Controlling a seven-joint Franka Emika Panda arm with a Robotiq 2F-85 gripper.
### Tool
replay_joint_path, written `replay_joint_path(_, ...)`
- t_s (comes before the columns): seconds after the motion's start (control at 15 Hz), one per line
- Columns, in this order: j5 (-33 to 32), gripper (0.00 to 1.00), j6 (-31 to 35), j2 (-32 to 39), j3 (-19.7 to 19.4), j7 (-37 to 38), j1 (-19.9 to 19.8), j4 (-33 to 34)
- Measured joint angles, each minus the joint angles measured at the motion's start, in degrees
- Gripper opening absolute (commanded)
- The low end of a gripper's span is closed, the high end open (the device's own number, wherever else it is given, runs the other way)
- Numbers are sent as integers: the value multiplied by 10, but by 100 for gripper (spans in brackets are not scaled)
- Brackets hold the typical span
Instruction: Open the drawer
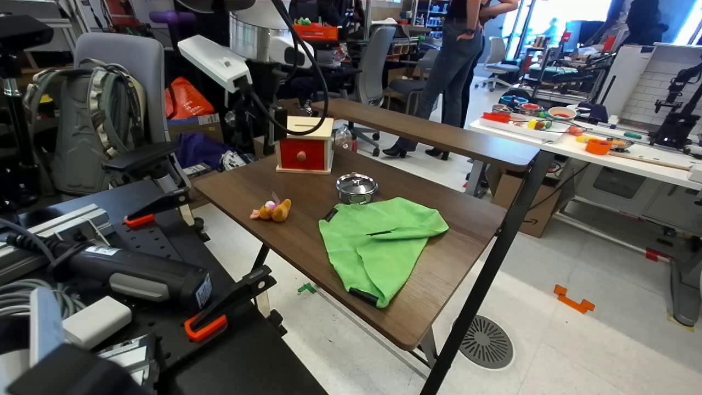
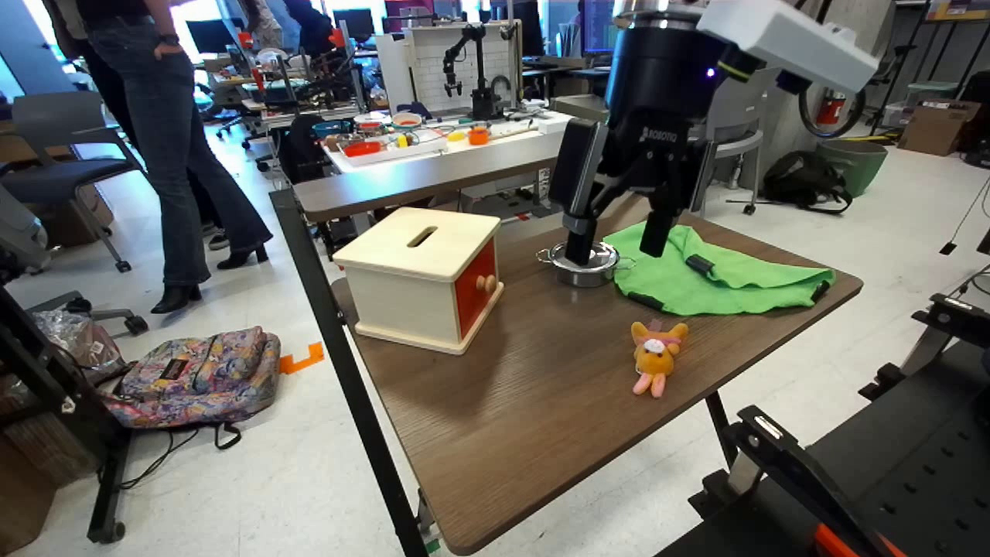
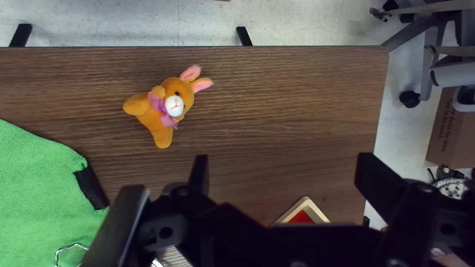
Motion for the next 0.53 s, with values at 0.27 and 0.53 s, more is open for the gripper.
replay_joint_path(0.27,-69,100,2,8,-18,8,0,1)
replay_joint_path(0.53,-125,100,25,24,-20,7,1,4)
